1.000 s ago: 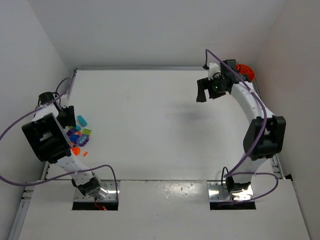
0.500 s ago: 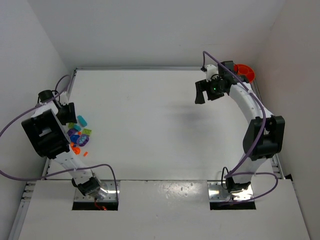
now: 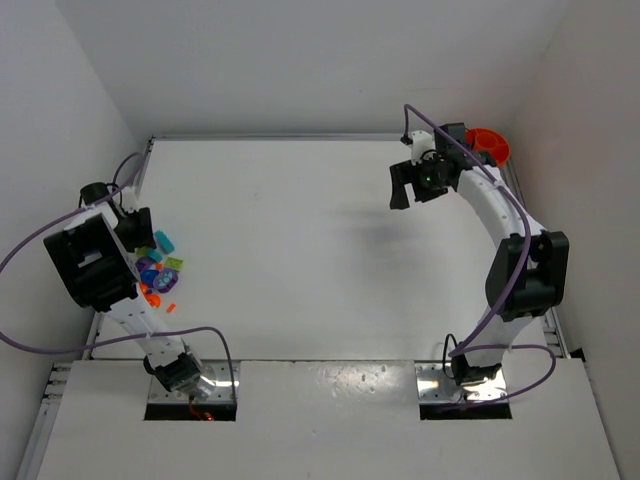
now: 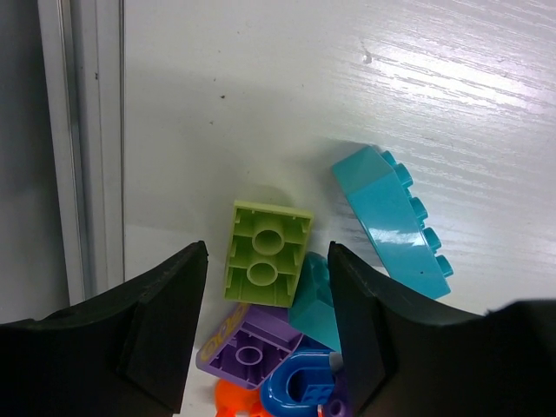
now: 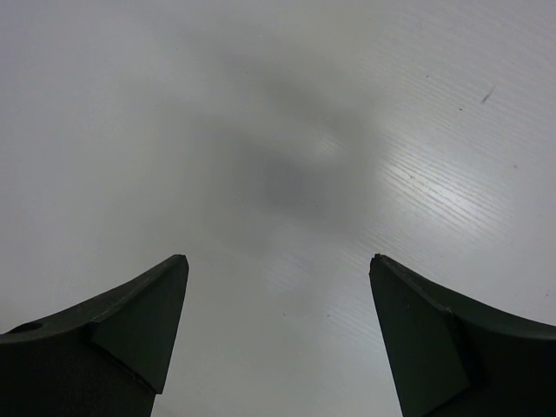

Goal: Sort the legos into containers by color

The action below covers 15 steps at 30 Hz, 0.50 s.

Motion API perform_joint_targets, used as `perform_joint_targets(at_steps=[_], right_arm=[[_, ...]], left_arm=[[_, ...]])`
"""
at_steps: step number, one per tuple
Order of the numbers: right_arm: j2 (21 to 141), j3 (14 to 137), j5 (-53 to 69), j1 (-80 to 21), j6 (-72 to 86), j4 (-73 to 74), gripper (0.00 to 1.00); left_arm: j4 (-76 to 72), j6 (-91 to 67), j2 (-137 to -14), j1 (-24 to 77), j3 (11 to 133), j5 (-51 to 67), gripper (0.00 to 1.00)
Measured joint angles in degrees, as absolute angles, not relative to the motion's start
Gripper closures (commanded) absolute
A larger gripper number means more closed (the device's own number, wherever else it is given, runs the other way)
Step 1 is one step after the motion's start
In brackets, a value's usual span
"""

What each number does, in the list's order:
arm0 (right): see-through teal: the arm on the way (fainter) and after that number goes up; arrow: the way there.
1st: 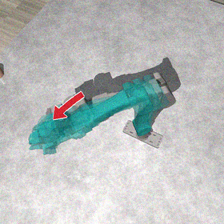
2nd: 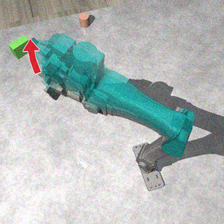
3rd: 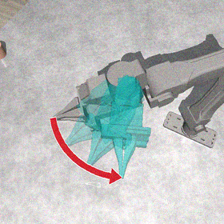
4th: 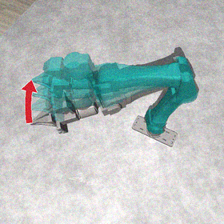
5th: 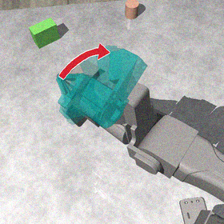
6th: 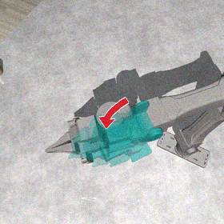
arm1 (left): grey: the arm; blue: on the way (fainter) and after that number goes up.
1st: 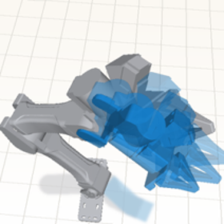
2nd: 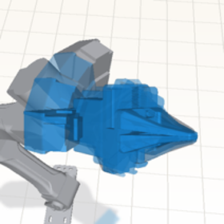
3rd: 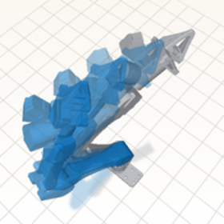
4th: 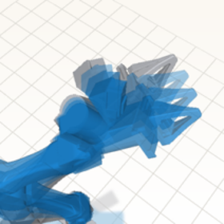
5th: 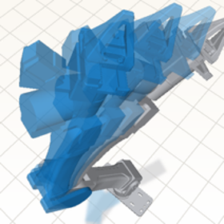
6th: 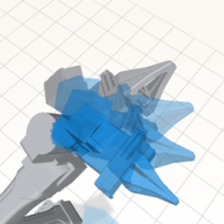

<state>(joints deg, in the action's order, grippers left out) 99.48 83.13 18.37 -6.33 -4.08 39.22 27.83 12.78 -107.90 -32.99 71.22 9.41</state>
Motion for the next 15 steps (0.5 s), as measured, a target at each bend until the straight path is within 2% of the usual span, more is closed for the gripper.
perform_joint_targets(at_steps=[15], right_arm=[[99.48, 83.09, 18.28, -6.9, -4.14, 39.2, 0.14]], left_arm=[[25.1, 13.08, -107.74, -32.99, 67.92, 9.32, 0.57]])
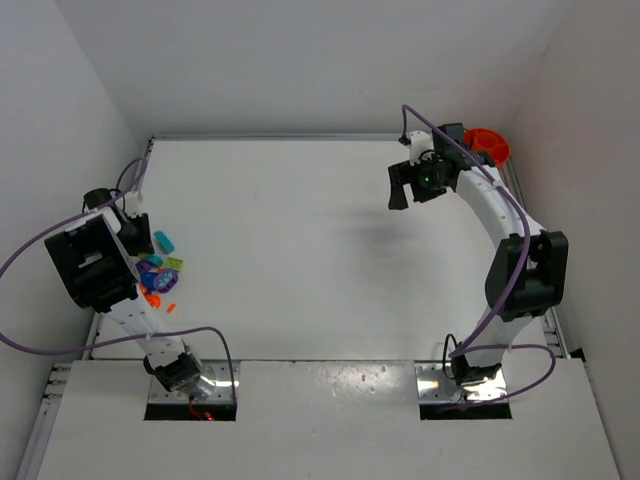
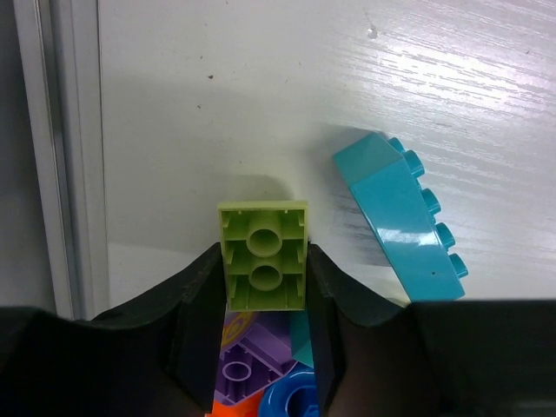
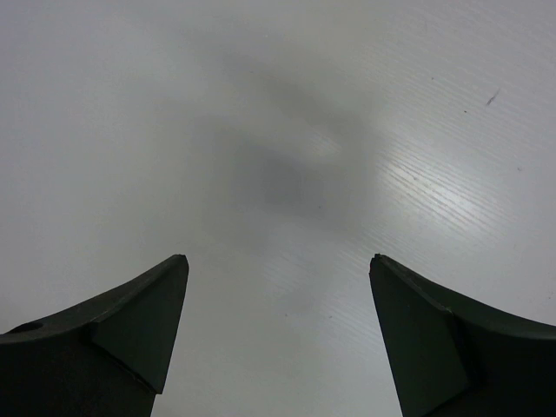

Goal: Sort the legos into containers by color

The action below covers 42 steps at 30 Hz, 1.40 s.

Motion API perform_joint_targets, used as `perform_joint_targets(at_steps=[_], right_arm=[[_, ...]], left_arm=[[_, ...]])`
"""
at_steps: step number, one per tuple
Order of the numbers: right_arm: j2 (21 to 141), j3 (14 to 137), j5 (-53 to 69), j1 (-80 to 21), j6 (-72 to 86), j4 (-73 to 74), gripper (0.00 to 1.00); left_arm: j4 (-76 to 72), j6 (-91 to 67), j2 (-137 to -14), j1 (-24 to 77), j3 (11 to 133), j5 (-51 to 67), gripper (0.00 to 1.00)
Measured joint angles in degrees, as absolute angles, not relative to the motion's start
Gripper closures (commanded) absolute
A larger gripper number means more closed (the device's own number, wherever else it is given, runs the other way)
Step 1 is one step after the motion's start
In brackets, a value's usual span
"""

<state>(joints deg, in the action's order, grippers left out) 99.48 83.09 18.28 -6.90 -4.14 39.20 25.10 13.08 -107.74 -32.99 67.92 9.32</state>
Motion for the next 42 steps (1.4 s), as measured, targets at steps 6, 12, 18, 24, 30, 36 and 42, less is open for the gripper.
perform_joint_targets(at_steps=[6, 12, 18, 24, 30, 36, 42], right_arm=[[99.48, 83.05, 18.31, -6.9, -4.14, 39.16, 0.14], [98.83, 81.73, 19.92, -6.9, -3.51, 39.11, 0.14], [95.7, 77.65, 26.76, -6.9, 0.82, 38.37, 0.14], [94.76, 75.26, 35.62, -7.25, 8.47, 35.59, 0.15], [94.78, 75.07, 45.06, -8.4, 18.79, 29.15, 0.15], [96.09, 75.24, 49.69, -13.26, 25.5, 23.97, 0.15], [98.45, 75.26, 51.44, -18.28, 29.78, 21.65, 0.15]], left_arm=[[24.69, 13.1, -107.35, -32.99, 67.4, 9.87, 0.69], [26.39, 14.46, -104.07, -32.67, 66.02, 15.66, 0.76], [29.32, 17.82, -91.24, -29.43, 65.3, 27.31, 0.76], [30.81, 19.33, -76.27, -15.05, 65.3, 35.9, 0.75], [30.44, 15.2, -72.34, 5.65, 65.41, 37.47, 0.74], [29.12, 10.04, -77.73, 20.05, 67.81, 33.89, 0.74], [26.44, 7.11, -80.66, 28.1, 68.86, 30.37, 0.74]])
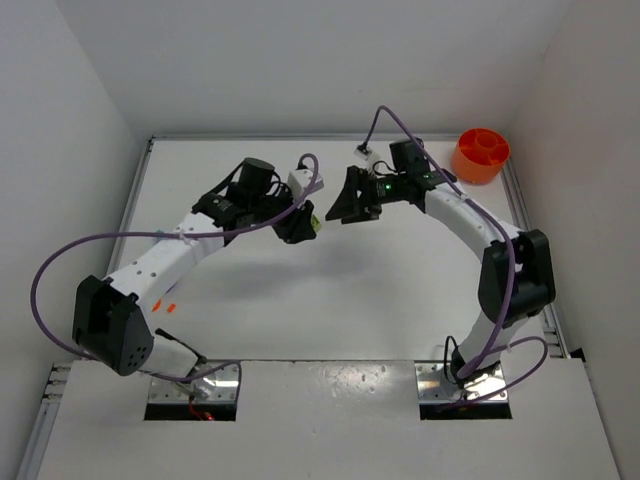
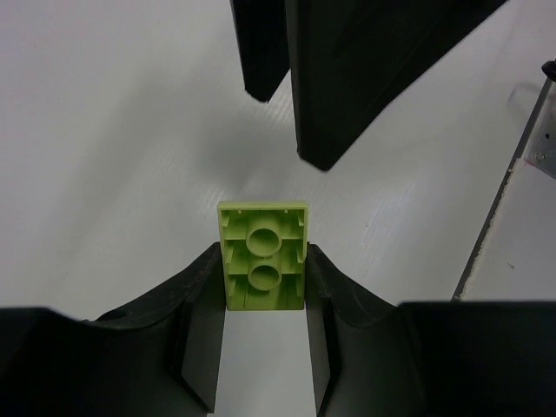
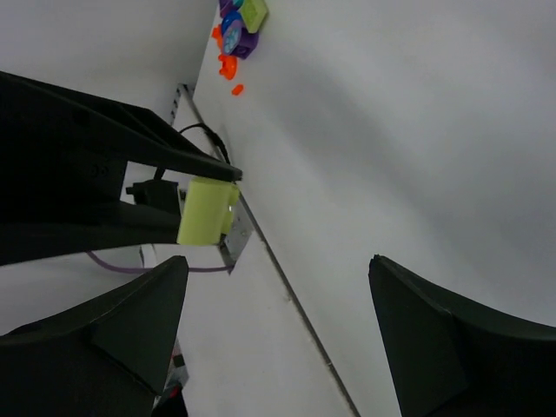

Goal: Sort the legos into containers by color

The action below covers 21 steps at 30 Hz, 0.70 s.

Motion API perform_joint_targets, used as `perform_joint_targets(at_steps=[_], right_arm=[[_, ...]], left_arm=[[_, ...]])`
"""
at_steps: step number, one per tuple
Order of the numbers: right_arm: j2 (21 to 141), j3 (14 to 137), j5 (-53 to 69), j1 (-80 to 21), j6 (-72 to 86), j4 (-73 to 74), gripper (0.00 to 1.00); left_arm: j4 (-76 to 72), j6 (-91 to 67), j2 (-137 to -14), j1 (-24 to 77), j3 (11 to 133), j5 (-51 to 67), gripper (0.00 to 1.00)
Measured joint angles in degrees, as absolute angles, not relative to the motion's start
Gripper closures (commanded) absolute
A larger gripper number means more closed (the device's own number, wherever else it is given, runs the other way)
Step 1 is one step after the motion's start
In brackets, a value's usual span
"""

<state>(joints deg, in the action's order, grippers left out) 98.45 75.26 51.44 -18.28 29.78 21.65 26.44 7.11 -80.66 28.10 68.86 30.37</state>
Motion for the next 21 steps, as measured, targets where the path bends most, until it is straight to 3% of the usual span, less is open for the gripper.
perform_joint_targets(at_steps=[11, 21], right_arm=[[103.28, 76.66, 54.92, -23.81, 34.98, 17.89, 0.18], [105.84, 77.41, 57.6, -24.93, 40.29, 13.5, 0.43]], left_arm=[[26.96, 6.35, -80.9, 29.76, 68.97, 27.44, 0.74], [27.14, 6.35, -80.88, 30.0, 68.97, 26.68, 0.74]])
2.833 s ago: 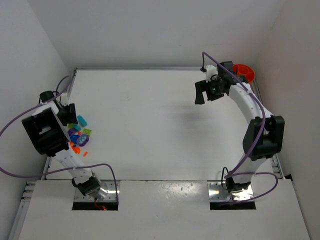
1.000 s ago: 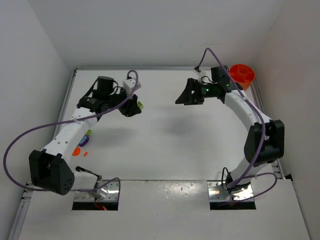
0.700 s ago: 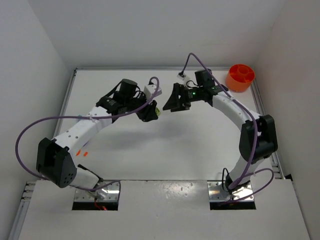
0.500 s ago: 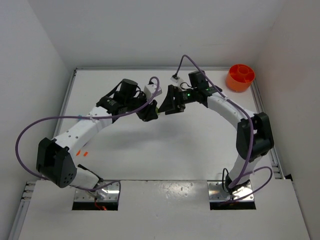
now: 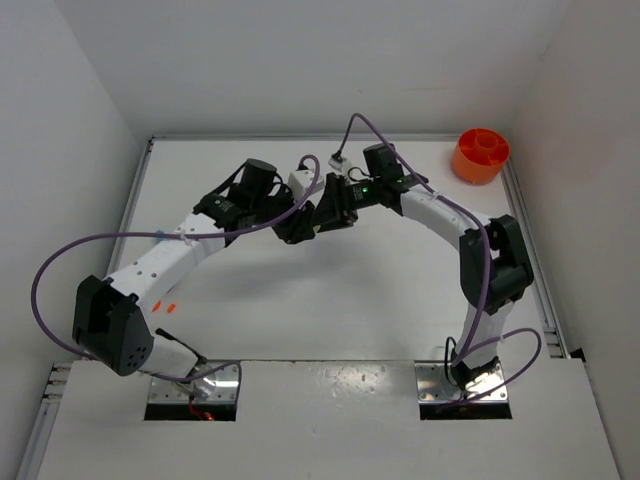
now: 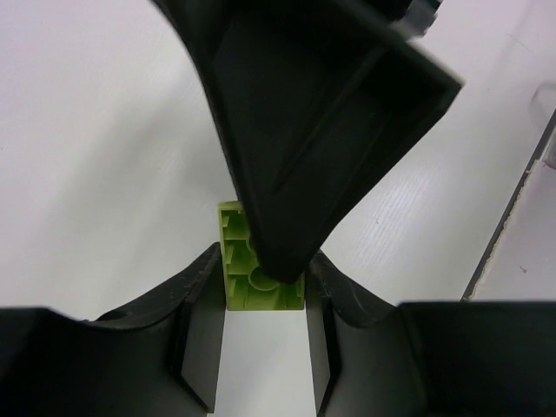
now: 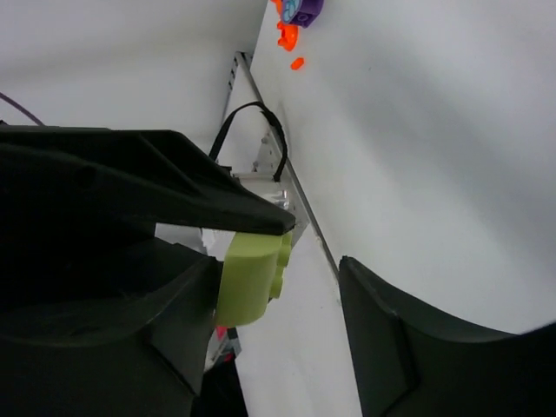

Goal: Sort the legos into containers by color

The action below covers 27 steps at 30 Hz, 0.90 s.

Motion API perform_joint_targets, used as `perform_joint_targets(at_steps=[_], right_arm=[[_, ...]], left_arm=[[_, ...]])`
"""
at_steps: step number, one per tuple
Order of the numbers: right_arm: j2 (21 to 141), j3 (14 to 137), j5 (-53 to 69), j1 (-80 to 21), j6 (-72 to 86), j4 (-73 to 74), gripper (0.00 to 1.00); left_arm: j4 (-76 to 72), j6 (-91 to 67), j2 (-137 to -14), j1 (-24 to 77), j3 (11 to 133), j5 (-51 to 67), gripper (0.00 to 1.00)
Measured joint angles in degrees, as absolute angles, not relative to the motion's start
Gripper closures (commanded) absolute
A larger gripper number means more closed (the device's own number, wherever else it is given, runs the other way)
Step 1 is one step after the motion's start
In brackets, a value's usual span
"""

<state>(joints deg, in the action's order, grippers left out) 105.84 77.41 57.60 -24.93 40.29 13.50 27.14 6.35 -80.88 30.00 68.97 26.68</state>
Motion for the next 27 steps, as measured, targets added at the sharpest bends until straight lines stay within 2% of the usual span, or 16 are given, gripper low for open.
perform_joint_targets(at_steps=[1, 3, 7, 8, 10, 11, 13, 14, 17, 18, 19, 27], right_arm=[[106.21, 77.41, 57.93, -25.21, 41.1, 12.82, 0.49], [106.63, 77.38, 58.78, -25.69, 42.46, 11.7, 0.53], [106.67, 76.58, 60.29, -26.15, 45.54, 8.1, 0.75], [106.67, 76.29, 60.29, -26.13, 46.35, 7.68, 0.85], [106.67, 75.75, 60.27, -26.09, 47.77, 7.27, 0.93], [106.67, 75.64, 60.31, -26.09, 48.01, 7.05, 0.98], [106.67, 75.55, 60.29, -25.96, 48.07, 6.68, 0.99], [106.67, 75.57, 60.34, -25.67, 47.46, 6.68, 1.0], [106.63, 76.05, 59.46, -24.64, 43.7, 10.07, 1.0], [106.63, 76.71, 58.19, -23.88, 41.1, 12.75, 1.0], [106.63, 77.45, 56.77, -23.16, 39.03, 15.2, 1.0], [106.67, 96.38, 34.26, -12.29, 18.33, 34.61, 1.0]], left_arm=[[26.76, 6.35, -80.84, 30.17, 68.97, 26.68, 0.74], [26.41, 6.37, -80.73, 30.41, 68.97, 26.65, 0.74], [26.55, 6.39, -80.66, 30.44, 68.97, 26.26, 0.74], [26.55, 6.52, -80.62, 30.46, 68.97, 26.02, 0.74], [26.7, 6.79, -80.6, 30.59, 68.97, 25.8, 0.69], [26.79, 6.81, -80.6, 30.63, 68.97, 25.5, 0.59], [26.63, 6.87, -80.58, 30.68, 68.97, 25.19, 0.45], [26.41, 6.74, -80.58, 30.72, 68.97, 24.84, 0.32], [26.04, 6.44, -80.23, 30.72, 68.95, 22.48, 0.14], [26.02, 6.28, -79.9, 30.7, 68.95, 21.54, 0.05], [26.0, 6.28, -79.5, 30.68, 68.95, 20.73, 0.01], [25.41, 4.82, -77.01, 24.93, 68.95, 16.58, 0.01]])
